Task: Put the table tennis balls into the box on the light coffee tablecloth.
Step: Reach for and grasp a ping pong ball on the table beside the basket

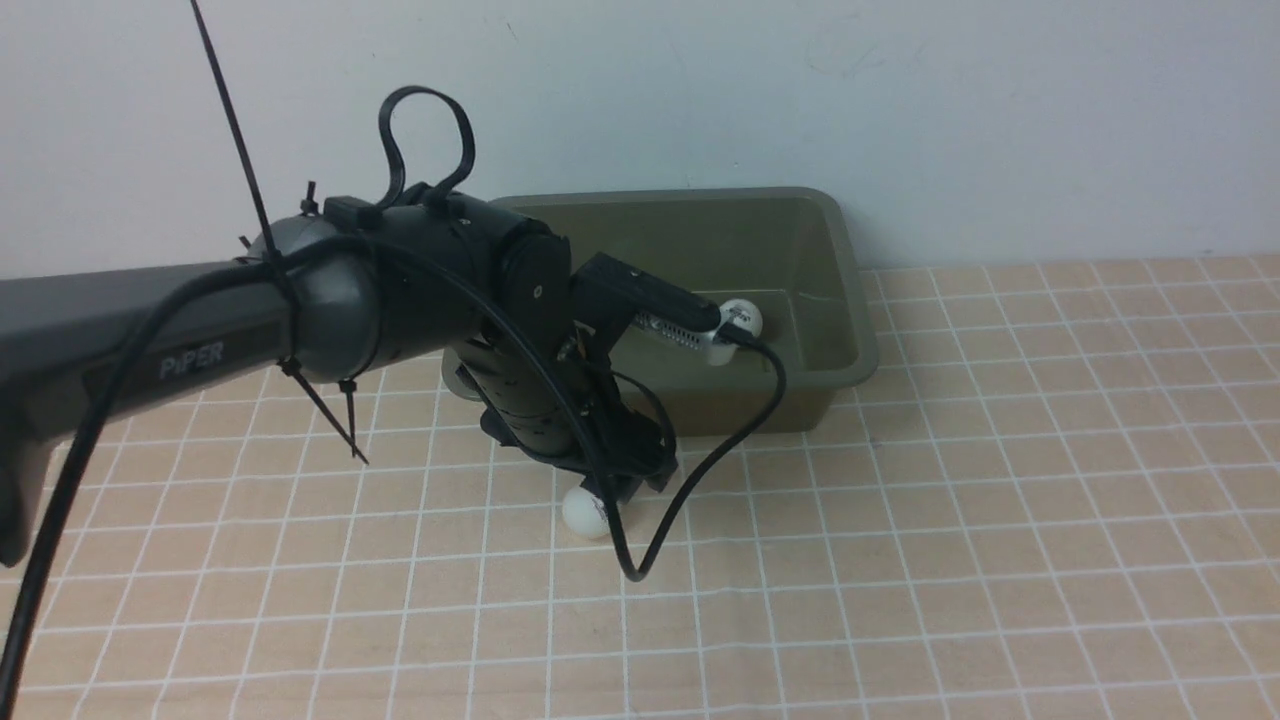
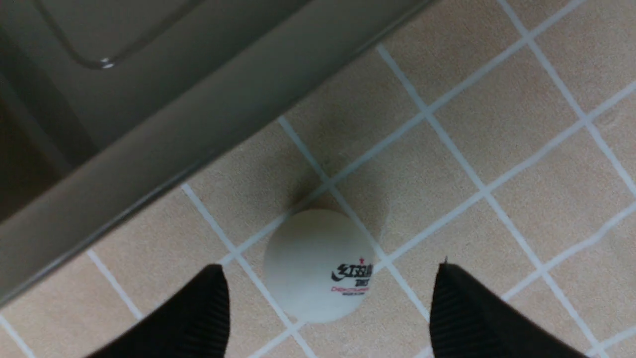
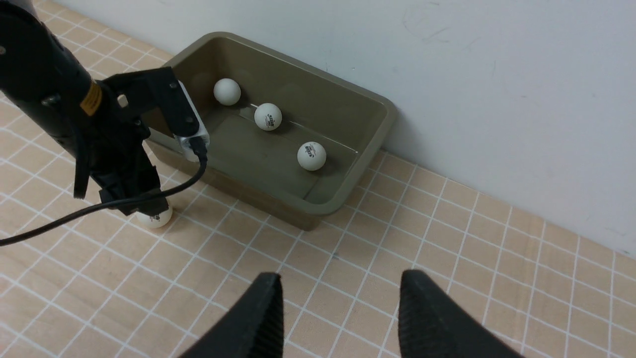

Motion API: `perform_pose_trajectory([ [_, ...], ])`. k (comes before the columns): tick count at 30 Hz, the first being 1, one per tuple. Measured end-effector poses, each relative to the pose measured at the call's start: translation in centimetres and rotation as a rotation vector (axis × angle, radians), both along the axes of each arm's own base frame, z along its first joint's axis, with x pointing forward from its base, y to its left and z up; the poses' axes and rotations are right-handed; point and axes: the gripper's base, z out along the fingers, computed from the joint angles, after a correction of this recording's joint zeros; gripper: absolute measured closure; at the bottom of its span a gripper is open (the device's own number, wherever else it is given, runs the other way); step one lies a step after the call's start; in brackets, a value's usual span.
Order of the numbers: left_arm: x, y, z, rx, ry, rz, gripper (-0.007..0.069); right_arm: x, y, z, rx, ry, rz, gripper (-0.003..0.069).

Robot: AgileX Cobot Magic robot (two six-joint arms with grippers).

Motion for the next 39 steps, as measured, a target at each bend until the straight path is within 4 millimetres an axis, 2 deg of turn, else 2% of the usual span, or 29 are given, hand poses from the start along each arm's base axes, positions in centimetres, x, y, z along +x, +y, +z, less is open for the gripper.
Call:
perform_pose_trajectory([
  [12,0.6,-0.3,-3.1,0.024,0.042,0.003,0.0183,-0.1,0.0,-0.1,-0.005,0.018,0.001,0.0354],
  [14,0.6,-0.4,-3.2,0.025,0.044,0.002,0.0218,-0.1,0.0,-0.1,-0.005,0.018,0.001,0.0354],
  [17,0.6,-0.3,-3.2,0.033,0.041,-0.011,0.0336,-0.1,0.0,-0.2,-0.005,0.018,0.001,0.0354],
  [24,0.4,-0.1,-2.8,0.079,0.081,-0.057,0.0346,-0.1,0.0,-0.2,-0.005,0.019,0.001,0.0354],
  [26,0.4,-0.4,-1.5,0.077,0.108,-0.079,0.0346,-0.1,0.0,-0.2,-0.005,0.018,0.001,0.0354],
  [29,0.7,-1.1,2.1,0.019,0.089,-0.113,0.0346,-0.1,0.0,-0.1,-0.002,0.012,0.001,0.0354],
  [32,1.2,-1.9,6.7,-0.073,-0.003,-0.167,0.0346,0.0,0.0,-0.1,0.000,0.008,0.001,0.0354],
  [33,1.2,-2.0,7.2,-0.083,-0.018,-0.175,0.0346,0.0,0.0,-0.1,0.000,0.008,0.001,0.0354],
  [35,1.8,-2.4,9.5,-0.120,-0.101,-0.204,0.0346,0.0,0.0,-0.1,0.000,0.008,0.001,0.0354],
  [37,2.5,-2.3,10.7,-0.139,-0.161,-0.201,0.0346,-0.1,0.0,-0.1,-0.002,0.011,0.001,0.0354],
  [39,3.6,-1.6,11.0,-0.147,-0.196,-0.177,0.0346,-0.1,0.0,-0.2,-0.008,0.025,0.001,0.0354],
])
